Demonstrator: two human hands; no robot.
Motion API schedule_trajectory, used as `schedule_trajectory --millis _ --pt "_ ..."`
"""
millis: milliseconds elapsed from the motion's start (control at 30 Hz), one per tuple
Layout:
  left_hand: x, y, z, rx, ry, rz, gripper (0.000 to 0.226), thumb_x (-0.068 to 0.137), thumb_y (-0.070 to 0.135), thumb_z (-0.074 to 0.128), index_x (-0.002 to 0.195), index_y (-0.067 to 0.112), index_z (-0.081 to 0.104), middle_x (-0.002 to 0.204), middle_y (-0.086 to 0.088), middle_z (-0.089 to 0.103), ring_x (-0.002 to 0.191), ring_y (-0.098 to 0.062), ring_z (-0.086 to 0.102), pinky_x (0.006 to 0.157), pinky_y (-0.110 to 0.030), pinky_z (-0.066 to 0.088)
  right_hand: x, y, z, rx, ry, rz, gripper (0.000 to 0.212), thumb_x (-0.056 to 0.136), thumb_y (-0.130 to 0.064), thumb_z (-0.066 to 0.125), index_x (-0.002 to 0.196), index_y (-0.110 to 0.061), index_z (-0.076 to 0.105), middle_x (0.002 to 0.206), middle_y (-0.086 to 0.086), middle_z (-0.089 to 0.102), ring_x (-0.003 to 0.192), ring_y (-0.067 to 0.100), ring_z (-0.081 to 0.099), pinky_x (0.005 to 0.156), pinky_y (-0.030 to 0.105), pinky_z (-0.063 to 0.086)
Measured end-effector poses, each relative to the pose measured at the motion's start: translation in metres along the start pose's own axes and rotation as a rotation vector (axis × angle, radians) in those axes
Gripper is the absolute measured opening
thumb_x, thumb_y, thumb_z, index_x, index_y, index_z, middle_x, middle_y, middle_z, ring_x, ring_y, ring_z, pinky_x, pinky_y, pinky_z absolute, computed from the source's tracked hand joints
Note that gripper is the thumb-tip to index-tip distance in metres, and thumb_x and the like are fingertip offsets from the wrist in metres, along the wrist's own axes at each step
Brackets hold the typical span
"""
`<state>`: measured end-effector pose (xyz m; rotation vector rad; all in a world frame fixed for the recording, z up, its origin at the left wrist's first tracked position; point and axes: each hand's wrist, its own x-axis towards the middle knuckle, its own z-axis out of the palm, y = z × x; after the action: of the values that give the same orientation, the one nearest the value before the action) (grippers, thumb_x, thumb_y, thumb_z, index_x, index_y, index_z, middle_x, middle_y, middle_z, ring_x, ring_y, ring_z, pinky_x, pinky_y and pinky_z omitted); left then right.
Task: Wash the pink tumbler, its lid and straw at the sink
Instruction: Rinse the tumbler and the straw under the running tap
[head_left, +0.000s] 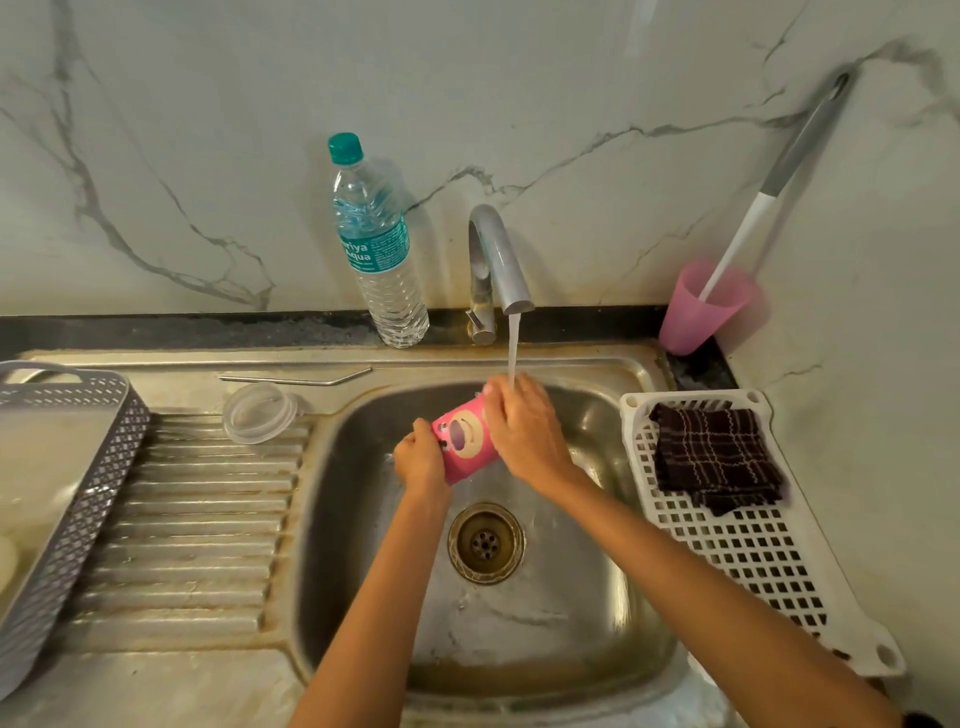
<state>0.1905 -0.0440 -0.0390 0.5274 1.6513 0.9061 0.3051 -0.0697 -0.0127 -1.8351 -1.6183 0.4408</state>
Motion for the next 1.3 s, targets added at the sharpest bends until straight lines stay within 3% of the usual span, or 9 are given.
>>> schedule_trajectory --millis 100,267,500,733,833,933,1000,1133,1300 --pt "-0.004 0.003 0.003 0.156 -0.04 0.145 0.035 0.1 0.027 0.041 0.075 0.01 0.058 0.073 -0.008 0.061 0.068 -0.02 0.059 0.056 -0.028 0.044 0.008 -0.01 -0.001 -0.345 -0.141 -0.046 0.033 0.097 -0.031 0.04 0.096 -0.009 0.065 0.097 0.01 0.065 0.091 0.025 0.061 0.077 0.038 0.051" --pt "-0.011 0.007 0.007 0.285 -0.079 0.346 0.039 0.099 0.032 0.045 0.069 0.011 0.056 0.065 -0.007 0.057 0.066 -0.024 0.056 0.063 -0.036 0.045 0.021 -0.013 -0.009 -0.365 -0.404 0.152 0.045 0.102 -0.036 0.029 0.111 -0.008 0.064 0.116 0.016 0.061 0.107 0.032 0.059 0.088 0.04 0.047" --pt "-0.012 0.016 0.011 0.157 -0.102 0.174 0.028 0.099 0.033 0.044 0.078 0.024 0.059 0.087 -0.004 0.064 0.094 -0.027 0.064 0.09 -0.051 0.053 -0.013 0.003 0.006 -0.599 -0.212 -0.239 0.049 0.1 -0.035 0.022 0.127 -0.011 0.055 0.115 0.009 0.064 0.1 0.028 0.061 0.087 0.044 0.048" --pt "-0.023 0.02 0.018 0.208 -0.188 0.258 0.026 0.099 0.031 0.048 0.077 0.028 0.061 0.084 0.001 0.063 0.09 -0.023 0.062 0.091 -0.045 0.051 0.045 -0.002 -0.013 -0.139 -0.627 0.281 0.035 0.103 -0.037 0.029 0.099 -0.013 0.054 0.098 0.01 0.059 0.098 0.028 0.06 0.077 0.035 0.044" --pt "-0.016 0.025 0.019 0.197 -0.046 0.194 0.029 0.099 0.034 0.044 0.089 0.018 0.066 0.097 -0.008 0.068 0.095 -0.027 0.062 0.091 -0.045 0.052 0.024 -0.007 -0.001 -0.497 -0.403 -0.152 0.025 0.101 -0.03 0.039 0.11 -0.013 0.056 0.106 0.006 0.062 0.103 0.027 0.06 0.081 0.038 0.045" --pt "-0.011 0.023 0.016 0.125 -0.044 0.109 0.026 0.098 0.035 0.042 0.095 0.02 0.062 0.107 -0.01 0.067 0.098 -0.029 0.063 0.091 -0.049 0.053 0.003 -0.008 0.005 -0.47 -0.245 -0.288 0.039 0.104 -0.033 0.028 0.126 -0.013 0.053 0.121 0.005 0.062 0.11 0.025 0.057 0.094 0.039 0.043" --pt "-0.015 0.023 0.012 0.157 -0.114 0.162 0.021 0.099 0.034 0.044 0.093 0.025 0.061 0.104 -0.007 0.066 0.098 -0.026 0.063 0.091 -0.045 0.053 0.011 -0.003 0.003 -0.398 -0.372 -0.208 0.037 0.104 -0.033 0.028 0.124 -0.013 0.052 0.12 0.008 0.061 0.109 0.028 0.059 0.091 0.042 0.047" --pt "-0.022 0.021 0.011 0.178 -0.226 0.222 0.017 0.099 0.035 0.049 0.089 0.027 0.061 0.094 -0.003 0.065 0.094 -0.025 0.065 0.087 -0.042 0.055 0.045 -0.002 -0.017 0.03 -0.703 0.375 0.056 0.101 -0.053 0.025 0.098 -0.013 0.063 0.094 0.014 0.067 0.083 0.026 0.069 0.074 0.037 0.055" --pt "-0.02 0.025 0.013 0.278 -0.053 0.228 0.03 0.102 0.035 0.04 0.101 0.018 0.064 0.101 -0.005 0.065 0.097 -0.024 0.06 0.095 -0.044 0.048 0.011 -0.008 -0.003 -0.451 -0.355 -0.223 0.031 0.103 -0.032 0.031 0.109 -0.011 0.054 0.104 0.009 0.063 0.094 0.028 0.062 0.079 0.04 0.049"
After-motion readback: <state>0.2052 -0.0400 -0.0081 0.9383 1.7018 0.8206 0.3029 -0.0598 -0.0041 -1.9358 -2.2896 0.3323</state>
